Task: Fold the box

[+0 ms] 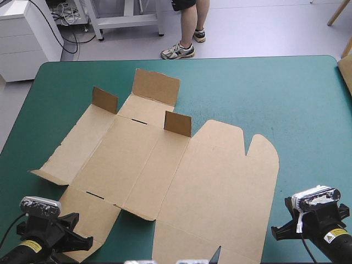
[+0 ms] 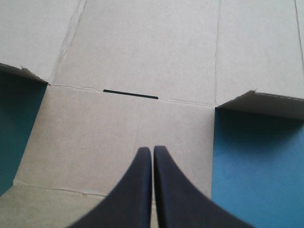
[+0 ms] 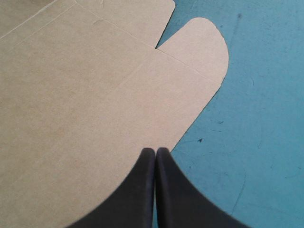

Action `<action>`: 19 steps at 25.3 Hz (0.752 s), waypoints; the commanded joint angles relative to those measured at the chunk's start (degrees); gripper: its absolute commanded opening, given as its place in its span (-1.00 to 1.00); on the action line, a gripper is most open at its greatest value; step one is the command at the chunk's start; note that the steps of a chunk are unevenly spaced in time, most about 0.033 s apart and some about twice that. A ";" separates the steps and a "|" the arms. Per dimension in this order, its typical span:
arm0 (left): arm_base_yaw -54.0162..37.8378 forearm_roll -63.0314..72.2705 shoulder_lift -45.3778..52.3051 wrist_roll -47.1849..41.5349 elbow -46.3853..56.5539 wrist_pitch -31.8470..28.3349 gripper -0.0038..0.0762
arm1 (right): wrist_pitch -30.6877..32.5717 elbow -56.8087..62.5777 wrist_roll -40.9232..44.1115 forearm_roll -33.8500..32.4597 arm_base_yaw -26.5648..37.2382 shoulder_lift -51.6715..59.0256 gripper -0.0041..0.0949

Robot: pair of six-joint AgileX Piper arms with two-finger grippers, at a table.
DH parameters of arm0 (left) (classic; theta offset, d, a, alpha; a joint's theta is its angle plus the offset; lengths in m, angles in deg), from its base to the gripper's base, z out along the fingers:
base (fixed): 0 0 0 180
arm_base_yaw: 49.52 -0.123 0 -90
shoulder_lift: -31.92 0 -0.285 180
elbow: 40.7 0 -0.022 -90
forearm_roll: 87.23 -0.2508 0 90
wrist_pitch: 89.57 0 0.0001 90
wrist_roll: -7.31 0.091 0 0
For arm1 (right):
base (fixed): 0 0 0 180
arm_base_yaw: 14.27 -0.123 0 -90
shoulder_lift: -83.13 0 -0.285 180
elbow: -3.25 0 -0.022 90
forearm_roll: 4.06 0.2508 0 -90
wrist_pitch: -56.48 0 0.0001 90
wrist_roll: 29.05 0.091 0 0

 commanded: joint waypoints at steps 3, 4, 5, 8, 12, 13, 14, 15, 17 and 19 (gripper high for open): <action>0.28 1.26 -0.50 -0.12 -1.32 -2.82 -0.92 | -2.88 -1.41 -0.28 0.59 -0.24 -1.02 -0.95; 0.28 1.26 -0.50 -0.12 -1.32 -2.82 -0.92 | -2.88 -1.41 -0.18 0.59 -0.24 -1.02 -0.95; 0.28 1.26 -0.50 -0.12 -1.32 -2.82 -0.92 | -2.88 -1.41 -0.09 0.49 -0.24 -1.02 -0.95; 0.28 1.26 -0.50 -0.12 -1.32 -2.82 -0.92 | -2.88 -1.41 -0.09 0.46 -0.24 -1.54 -0.95; 0.28 1.26 -0.50 -0.12 -1.32 -2.82 -0.92 | -3.14 -1.41 -0.09 0.46 -0.24 -4.13 -0.95; 0.28 1.26 -0.50 -0.12 -1.32 -2.82 -0.92 | -3.35 -1.53 -0.09 0.46 -0.24 -4.95 -0.95; 0.28 1.26 -0.50 -0.24 -1.32 -2.82 -0.92 | -3.60 -2.06 -0.09 0.46 -0.24 -6.53 -0.95; 0.28 1.08 -0.50 -0.49 -1.32 -2.82 -0.92 | -3.74 -2.40 -0.21 0.46 -0.24 -7.32 -0.95; 0.28 1.08 -0.50 -0.49 -1.32 -2.82 -0.92 | -3.87 -3.57 -0.73 0.35 -0.24 -8.76 -0.95; 0.28 1.08 -0.50 -0.49 -1.32 -2.82 -0.92 | -4.47 -4.92 -1.13 0.23 -0.24 -10.35 -0.95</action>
